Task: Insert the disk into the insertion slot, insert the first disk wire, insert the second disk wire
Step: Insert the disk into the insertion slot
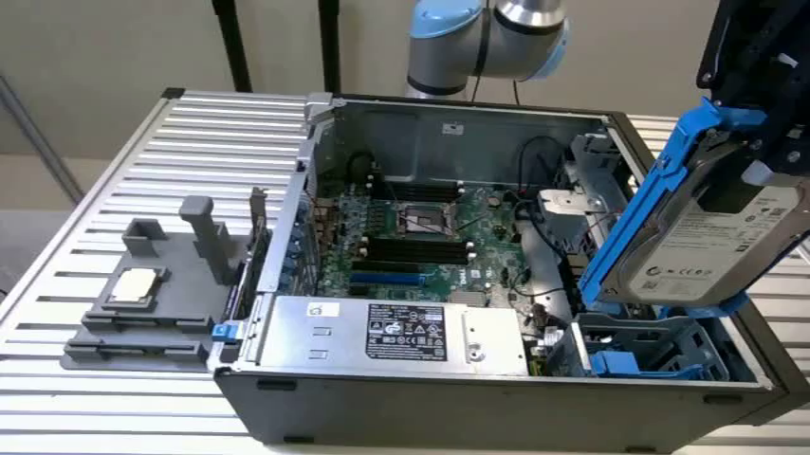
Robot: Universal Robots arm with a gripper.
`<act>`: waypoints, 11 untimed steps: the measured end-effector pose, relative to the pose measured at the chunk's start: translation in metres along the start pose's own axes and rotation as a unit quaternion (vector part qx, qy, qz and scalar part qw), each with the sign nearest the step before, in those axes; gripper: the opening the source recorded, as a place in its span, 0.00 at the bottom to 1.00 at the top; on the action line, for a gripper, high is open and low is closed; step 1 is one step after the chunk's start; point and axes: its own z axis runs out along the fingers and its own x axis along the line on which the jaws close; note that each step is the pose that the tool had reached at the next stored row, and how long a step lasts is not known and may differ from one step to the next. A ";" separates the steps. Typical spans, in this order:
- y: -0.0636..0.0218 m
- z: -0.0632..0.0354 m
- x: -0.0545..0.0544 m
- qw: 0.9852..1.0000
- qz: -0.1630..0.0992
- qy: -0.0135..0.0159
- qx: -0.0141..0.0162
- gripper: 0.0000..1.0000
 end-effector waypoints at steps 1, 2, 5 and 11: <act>0.0000 0.0000 0.000 1.000 0.000 0.000 0.000 0.32; 0.0000 0.0000 0.000 1.000 0.000 0.000 0.000 0.32; 0.0000 0.0000 0.000 1.000 0.000 0.000 0.000 0.32; -0.0074 0.0008 0.000 1.000 0.000 -0.010 0.000 0.32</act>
